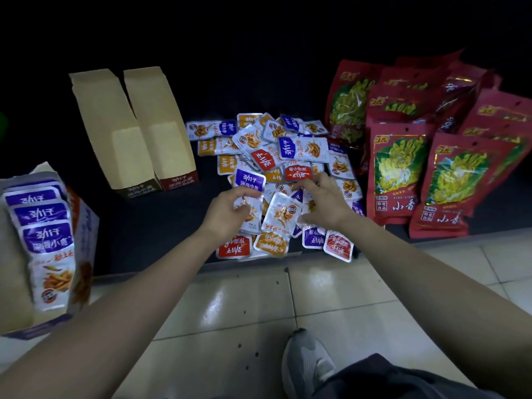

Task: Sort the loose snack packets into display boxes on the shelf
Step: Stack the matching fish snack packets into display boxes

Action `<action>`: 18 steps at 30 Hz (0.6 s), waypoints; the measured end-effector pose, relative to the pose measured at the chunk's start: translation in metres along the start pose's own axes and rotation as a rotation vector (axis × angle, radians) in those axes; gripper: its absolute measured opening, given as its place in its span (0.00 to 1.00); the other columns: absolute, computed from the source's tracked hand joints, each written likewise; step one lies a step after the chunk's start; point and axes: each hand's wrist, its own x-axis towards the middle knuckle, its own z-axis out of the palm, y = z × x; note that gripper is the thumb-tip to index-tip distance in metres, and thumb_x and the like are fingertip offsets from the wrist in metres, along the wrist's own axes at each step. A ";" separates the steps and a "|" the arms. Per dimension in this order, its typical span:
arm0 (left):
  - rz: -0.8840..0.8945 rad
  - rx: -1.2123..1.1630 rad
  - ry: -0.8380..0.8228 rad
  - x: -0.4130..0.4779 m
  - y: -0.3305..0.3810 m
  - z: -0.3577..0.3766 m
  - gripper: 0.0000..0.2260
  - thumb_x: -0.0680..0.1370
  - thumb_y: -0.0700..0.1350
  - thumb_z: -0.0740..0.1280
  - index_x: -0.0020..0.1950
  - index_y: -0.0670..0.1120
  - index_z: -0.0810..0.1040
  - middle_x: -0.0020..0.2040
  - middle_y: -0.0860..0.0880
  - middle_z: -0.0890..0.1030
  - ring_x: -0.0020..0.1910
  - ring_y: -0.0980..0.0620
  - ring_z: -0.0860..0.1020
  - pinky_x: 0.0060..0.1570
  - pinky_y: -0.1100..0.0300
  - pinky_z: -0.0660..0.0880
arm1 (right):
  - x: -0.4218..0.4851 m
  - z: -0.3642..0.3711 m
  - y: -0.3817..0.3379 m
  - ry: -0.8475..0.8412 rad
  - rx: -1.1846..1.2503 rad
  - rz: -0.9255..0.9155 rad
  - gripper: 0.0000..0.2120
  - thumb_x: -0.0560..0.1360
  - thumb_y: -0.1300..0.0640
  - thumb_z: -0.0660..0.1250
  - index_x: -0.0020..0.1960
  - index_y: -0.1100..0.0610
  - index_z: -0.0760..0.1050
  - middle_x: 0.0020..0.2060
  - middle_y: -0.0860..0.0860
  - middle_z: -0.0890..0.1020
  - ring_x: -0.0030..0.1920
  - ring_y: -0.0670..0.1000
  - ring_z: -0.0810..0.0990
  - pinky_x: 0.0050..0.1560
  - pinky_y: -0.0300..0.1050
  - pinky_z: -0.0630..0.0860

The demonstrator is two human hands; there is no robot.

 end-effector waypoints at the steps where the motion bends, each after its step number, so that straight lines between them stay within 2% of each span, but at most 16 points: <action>1: -0.007 -0.003 0.017 -0.001 0.000 -0.002 0.12 0.80 0.36 0.63 0.56 0.52 0.79 0.63 0.50 0.75 0.51 0.56 0.78 0.53 0.52 0.80 | 0.002 0.002 -0.003 0.013 0.020 -0.019 0.33 0.65 0.52 0.79 0.66 0.48 0.70 0.61 0.54 0.66 0.63 0.55 0.63 0.65 0.48 0.64; 3: -0.027 -0.008 0.042 -0.002 -0.001 -0.005 0.12 0.81 0.36 0.63 0.57 0.51 0.79 0.63 0.49 0.75 0.50 0.56 0.78 0.53 0.53 0.80 | 0.006 0.005 -0.008 0.068 0.048 -0.048 0.28 0.66 0.53 0.79 0.63 0.51 0.72 0.60 0.55 0.67 0.64 0.56 0.65 0.64 0.48 0.65; 6: -0.028 -0.033 0.026 -0.005 -0.001 -0.007 0.12 0.81 0.36 0.62 0.56 0.51 0.79 0.63 0.49 0.76 0.53 0.53 0.78 0.46 0.60 0.79 | 0.013 0.009 -0.017 0.134 0.141 -0.053 0.24 0.69 0.56 0.77 0.62 0.55 0.72 0.61 0.56 0.69 0.63 0.56 0.69 0.61 0.48 0.70; 8: 0.031 -0.056 -0.008 -0.008 0.003 -0.008 0.13 0.81 0.36 0.62 0.53 0.53 0.79 0.62 0.50 0.77 0.54 0.54 0.78 0.42 0.66 0.78 | 0.016 0.003 -0.020 0.174 0.221 -0.033 0.22 0.71 0.57 0.75 0.62 0.55 0.72 0.60 0.55 0.72 0.59 0.54 0.73 0.57 0.48 0.73; 10: 0.092 -0.074 -0.065 -0.009 0.007 -0.006 0.13 0.81 0.35 0.62 0.55 0.52 0.80 0.61 0.52 0.77 0.55 0.57 0.78 0.44 0.67 0.78 | 0.016 -0.010 -0.016 0.165 0.184 -0.013 0.22 0.70 0.57 0.74 0.62 0.55 0.72 0.58 0.55 0.74 0.59 0.55 0.74 0.57 0.49 0.73; 12: 0.101 -0.069 -0.152 -0.007 0.009 -0.001 0.13 0.81 0.35 0.61 0.58 0.50 0.80 0.61 0.55 0.77 0.54 0.62 0.77 0.45 0.67 0.77 | 0.012 -0.021 -0.010 0.039 0.009 0.052 0.29 0.68 0.55 0.76 0.66 0.54 0.68 0.61 0.55 0.71 0.64 0.57 0.69 0.62 0.51 0.69; 14: 0.065 -0.036 -0.229 -0.004 0.009 0.005 0.13 0.81 0.36 0.61 0.60 0.49 0.80 0.63 0.53 0.75 0.55 0.60 0.76 0.40 0.72 0.74 | 0.005 -0.022 -0.010 -0.136 -0.197 0.133 0.42 0.65 0.49 0.78 0.73 0.51 0.60 0.67 0.54 0.66 0.70 0.58 0.62 0.68 0.55 0.62; 16: 0.036 -0.008 -0.257 -0.002 0.006 0.009 0.14 0.81 0.36 0.61 0.62 0.48 0.79 0.65 0.52 0.74 0.60 0.56 0.74 0.40 0.75 0.73 | 0.000 -0.014 -0.010 -0.171 -0.264 0.144 0.50 0.63 0.45 0.79 0.76 0.51 0.54 0.69 0.54 0.63 0.72 0.58 0.59 0.71 0.56 0.58; 18: 0.022 0.004 -0.233 -0.003 0.002 0.007 0.14 0.81 0.37 0.61 0.63 0.49 0.78 0.66 0.52 0.73 0.62 0.55 0.73 0.40 0.75 0.73 | 0.000 -0.009 -0.010 -0.121 -0.234 0.128 0.51 0.62 0.44 0.80 0.76 0.51 0.55 0.68 0.54 0.64 0.71 0.58 0.60 0.70 0.55 0.58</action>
